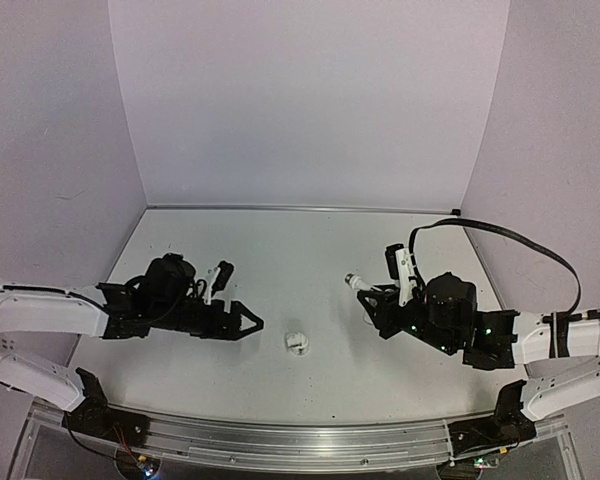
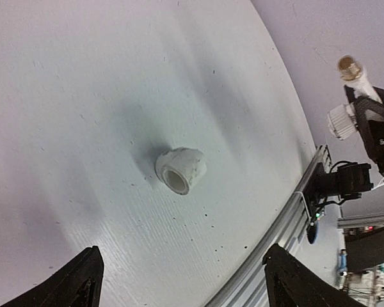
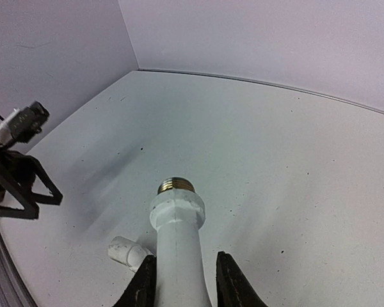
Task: Install the water faucets
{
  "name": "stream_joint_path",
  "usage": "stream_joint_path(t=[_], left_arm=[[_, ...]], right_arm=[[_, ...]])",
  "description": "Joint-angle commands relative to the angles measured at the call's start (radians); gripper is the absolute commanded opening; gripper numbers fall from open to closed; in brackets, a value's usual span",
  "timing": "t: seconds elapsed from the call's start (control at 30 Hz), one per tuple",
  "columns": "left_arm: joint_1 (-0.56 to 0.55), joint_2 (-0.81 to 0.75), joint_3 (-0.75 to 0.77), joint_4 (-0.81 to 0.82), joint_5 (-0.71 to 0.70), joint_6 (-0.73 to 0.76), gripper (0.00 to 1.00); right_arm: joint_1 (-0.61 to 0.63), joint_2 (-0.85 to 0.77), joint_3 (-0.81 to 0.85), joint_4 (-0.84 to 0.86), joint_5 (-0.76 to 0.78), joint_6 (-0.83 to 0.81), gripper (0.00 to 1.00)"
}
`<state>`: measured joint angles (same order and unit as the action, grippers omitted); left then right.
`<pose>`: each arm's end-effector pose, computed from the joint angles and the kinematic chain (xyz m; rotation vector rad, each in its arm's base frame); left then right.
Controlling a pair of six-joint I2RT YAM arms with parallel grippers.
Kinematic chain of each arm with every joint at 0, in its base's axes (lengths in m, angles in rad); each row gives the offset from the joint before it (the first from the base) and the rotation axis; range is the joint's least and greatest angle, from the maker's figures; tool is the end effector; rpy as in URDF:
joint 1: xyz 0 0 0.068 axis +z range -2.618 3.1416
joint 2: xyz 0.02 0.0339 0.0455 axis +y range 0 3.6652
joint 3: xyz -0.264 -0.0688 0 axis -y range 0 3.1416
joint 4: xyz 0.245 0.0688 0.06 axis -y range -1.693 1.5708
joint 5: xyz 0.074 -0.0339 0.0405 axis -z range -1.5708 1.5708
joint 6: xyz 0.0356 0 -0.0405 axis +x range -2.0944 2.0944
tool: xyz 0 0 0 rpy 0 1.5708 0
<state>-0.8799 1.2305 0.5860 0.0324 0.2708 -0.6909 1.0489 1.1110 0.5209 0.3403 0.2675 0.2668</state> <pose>0.1535 -0.2006 0.2009 0.3970 2.3813 -1.1171 0.1302 0.2075 0.2368 -0.5281 1.7899 0.6840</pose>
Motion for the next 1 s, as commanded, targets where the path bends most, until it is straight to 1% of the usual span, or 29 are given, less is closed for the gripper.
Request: stream_joint_path(t=[0.0, 0.07, 0.13, 0.23, 0.33, 0.47, 0.53, 0.73, 0.9, 0.97], left_arm=[[0.004, -0.181, 0.103, -0.240, -0.193, 0.263, 0.91], [0.004, -0.206, 0.143, -0.242, -0.194, 0.355, 0.91], [0.004, -0.194, 0.183, -0.237, -0.175, 0.451, 0.90], [0.004, -0.121, 0.238, -0.211, -0.091, 0.570, 0.89], [0.004, -0.003, 0.319, -0.235, 0.002, 0.645, 0.87], [0.002, 0.205, 0.448, -0.300, 0.121, 0.683, 0.87], [-0.006, 0.306, 0.504, -0.323, 0.159, 0.697, 0.87], [-0.038, 0.500, 0.599, -0.366, 0.124, 0.762, 0.86], [-0.068, 0.606, 0.659, -0.386, 0.095, 0.772, 0.86], [-0.083, 0.651, 0.689, -0.398, 0.071, 0.772, 0.83]], right_arm=[[0.003, -0.018, 0.033, 0.018, 0.018, -0.006, 0.00], [0.004, -0.024, 0.036, 0.009, 0.025, -0.011, 0.00], [0.004, -0.033, 0.039, 0.001, 0.029, -0.014, 0.00], [0.004, -0.050, 0.047, -0.018, 0.029, -0.016, 0.00], [0.004, -0.070, 0.046, -0.035, 0.029, -0.015, 0.00], [0.004, -0.100, 0.048, -0.065, 0.039, -0.016, 0.00], [0.004, -0.119, 0.045, -0.075, 0.046, -0.019, 0.00], [0.004, -0.164, 0.045, -0.100, 0.063, -0.033, 0.00], [0.005, -0.167, 0.043, -0.104, 0.068, -0.032, 0.00], [0.003, -0.161, 0.043, -0.104, 0.068, -0.030, 0.00]])
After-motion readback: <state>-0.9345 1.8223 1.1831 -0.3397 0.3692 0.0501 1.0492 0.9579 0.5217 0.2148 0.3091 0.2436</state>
